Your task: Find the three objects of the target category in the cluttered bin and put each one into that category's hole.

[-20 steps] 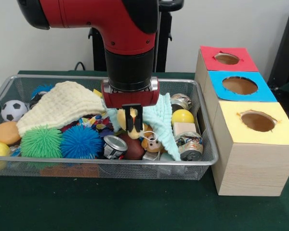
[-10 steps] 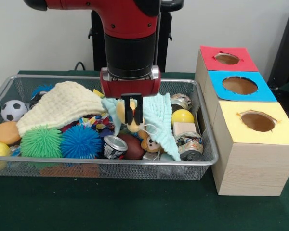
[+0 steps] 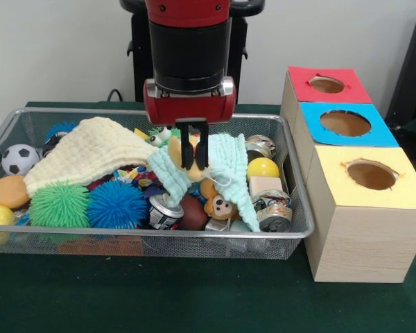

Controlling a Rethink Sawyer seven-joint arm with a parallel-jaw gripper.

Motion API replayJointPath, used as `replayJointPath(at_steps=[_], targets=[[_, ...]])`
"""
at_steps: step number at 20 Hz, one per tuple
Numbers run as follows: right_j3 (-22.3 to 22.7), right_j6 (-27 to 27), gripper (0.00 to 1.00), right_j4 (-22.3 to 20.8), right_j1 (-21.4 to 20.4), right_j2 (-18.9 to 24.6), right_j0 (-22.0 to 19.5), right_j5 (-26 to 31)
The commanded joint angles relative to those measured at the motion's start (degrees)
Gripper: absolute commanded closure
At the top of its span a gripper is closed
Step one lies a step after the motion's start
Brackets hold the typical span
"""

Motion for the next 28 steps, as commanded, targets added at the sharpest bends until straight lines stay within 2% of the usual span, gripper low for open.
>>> replayJointPath(at_steps=[1,14,28], targets=[[5.2,-4.8,1.00,1.9,-1.9,2.8,0.3,4.4],[6.3,-2.4,1.00,4.6,-5.0,2.0,2.2,6.6],[7.5,2.5,1.00,8.5,-7.0,-0.4,6.5,6.8]])
